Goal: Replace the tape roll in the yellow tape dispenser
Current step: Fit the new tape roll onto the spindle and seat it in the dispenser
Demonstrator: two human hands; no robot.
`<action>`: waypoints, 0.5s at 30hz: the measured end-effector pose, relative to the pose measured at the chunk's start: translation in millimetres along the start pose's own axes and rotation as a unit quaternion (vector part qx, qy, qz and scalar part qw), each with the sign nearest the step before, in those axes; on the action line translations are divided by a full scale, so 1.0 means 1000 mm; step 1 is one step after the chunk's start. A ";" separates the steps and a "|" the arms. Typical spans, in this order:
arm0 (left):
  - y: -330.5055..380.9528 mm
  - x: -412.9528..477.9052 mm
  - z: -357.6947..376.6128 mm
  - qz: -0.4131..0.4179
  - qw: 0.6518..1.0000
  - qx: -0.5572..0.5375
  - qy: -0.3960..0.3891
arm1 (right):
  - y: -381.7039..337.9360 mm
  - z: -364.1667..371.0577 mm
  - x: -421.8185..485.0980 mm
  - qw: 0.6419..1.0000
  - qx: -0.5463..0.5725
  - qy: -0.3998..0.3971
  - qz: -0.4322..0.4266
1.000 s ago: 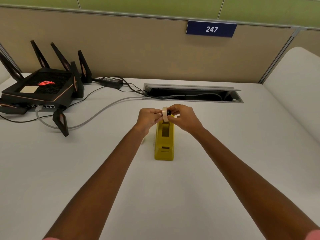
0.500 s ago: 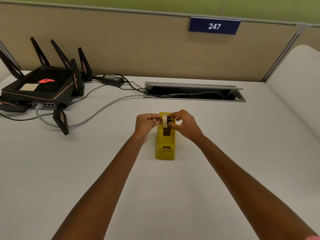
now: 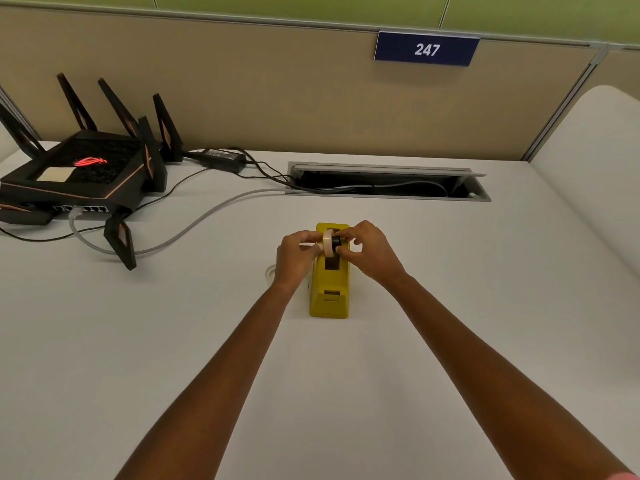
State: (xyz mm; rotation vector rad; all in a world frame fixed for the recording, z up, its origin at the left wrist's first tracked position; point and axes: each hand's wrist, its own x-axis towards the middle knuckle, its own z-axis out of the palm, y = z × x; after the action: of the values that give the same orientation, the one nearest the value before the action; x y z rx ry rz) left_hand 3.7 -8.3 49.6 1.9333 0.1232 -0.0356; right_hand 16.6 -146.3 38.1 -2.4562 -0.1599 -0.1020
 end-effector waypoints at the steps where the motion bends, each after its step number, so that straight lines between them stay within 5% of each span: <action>1: 0.000 0.000 0.001 0.004 1.000 0.003 -0.001 | 0.000 0.000 0.000 1.000 -0.012 0.001 -0.002; 15: -0.001 0.003 0.005 0.022 0.998 0.051 -0.005 | -0.010 -0.004 -0.005 0.992 -0.121 -0.020 -0.030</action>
State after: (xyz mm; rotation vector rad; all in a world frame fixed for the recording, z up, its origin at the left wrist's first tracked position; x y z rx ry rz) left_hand 6.6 -12.8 46.5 2.0365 0.0732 -0.0212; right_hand 9.7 -141.6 46.8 -2.6978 -0.2529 -0.1027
